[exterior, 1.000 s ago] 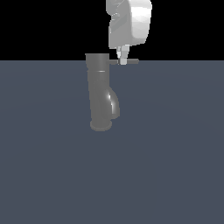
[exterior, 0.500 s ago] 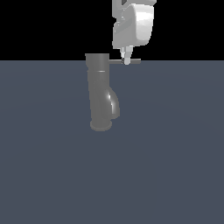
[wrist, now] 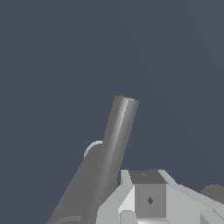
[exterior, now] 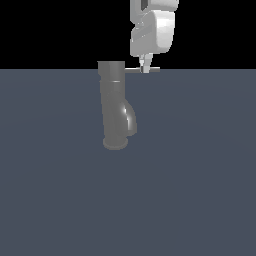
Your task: Turn on the faucet by rotating a designated handle.
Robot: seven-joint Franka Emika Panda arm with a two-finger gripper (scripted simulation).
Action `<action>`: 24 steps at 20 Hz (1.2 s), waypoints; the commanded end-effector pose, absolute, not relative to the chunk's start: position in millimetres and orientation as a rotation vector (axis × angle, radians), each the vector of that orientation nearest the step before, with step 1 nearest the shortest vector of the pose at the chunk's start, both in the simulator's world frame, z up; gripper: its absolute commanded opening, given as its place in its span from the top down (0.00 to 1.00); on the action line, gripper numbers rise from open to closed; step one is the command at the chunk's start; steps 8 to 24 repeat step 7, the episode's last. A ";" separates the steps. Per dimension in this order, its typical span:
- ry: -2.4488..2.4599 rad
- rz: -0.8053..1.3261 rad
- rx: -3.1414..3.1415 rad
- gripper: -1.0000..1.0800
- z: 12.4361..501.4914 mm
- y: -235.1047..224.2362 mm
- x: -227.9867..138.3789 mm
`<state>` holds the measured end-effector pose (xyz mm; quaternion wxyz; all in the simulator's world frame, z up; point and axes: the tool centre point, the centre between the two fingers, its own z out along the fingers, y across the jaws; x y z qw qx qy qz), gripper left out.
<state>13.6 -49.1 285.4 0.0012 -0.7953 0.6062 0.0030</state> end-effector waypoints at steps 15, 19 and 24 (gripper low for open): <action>1.953 0.000 -2.461 1.00 285.2 -83.0 31.6; 1.953 0.000 -2.461 1.00 285.2 -83.0 31.6; 1.953 0.000 -2.461 1.00 285.2 -83.0 31.6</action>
